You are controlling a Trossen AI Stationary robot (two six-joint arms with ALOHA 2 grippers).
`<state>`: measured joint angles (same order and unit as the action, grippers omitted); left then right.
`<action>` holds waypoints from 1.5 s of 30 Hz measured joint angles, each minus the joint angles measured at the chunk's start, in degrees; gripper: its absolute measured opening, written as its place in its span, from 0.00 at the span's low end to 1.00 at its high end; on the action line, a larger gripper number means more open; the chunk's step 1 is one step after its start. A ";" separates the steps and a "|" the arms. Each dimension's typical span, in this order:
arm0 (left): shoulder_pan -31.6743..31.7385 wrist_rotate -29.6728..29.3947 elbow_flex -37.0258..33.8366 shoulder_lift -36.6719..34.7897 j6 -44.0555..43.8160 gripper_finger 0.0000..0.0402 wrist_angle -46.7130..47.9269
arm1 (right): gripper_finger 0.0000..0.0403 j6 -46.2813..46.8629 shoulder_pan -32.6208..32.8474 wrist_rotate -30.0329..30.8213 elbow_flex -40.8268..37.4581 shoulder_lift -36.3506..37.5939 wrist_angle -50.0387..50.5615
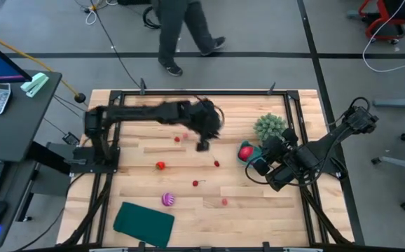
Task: Pick and placing Produce into tupperware
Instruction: Put the cherry into the green bin
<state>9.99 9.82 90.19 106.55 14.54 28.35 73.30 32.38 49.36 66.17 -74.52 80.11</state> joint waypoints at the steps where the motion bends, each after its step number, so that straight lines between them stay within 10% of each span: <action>1: 1.20 -0.03 0.00 -1.94 0.02 0.16 3.55 | 0.27 0.00 0.00 0.00 0.00 0.01 -0.24; 14: 10.68 -0.09 -7.94 -16.29 -4.21 0.12 34.07 | 0.27 0.02 0.00 0.08 0.02 0.02 -3.10; 29: 1.12 0.10 -38.28 -16.89 -12.21 0.28 0.91 | 0.27 -6.28 -2.43 2.81 -0.96 -0.04 -16.09; 38: -0.63 -0.05 -38.32 -16.97 -14.00 0.28 -1.36 | 0.27 -40.54 -17.33 -16.79 -9.83 -0.11 -51.13; 45: -0.61 -0.09 -38.32 -16.97 -15.41 0.24 -1.36 | 0.31 -48.51 -28.32 -30.44 -19.73 -0.53 -67.64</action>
<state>9.39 9.74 51.88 89.58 -0.86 26.98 24.78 4.06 18.92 46.44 -75.05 12.46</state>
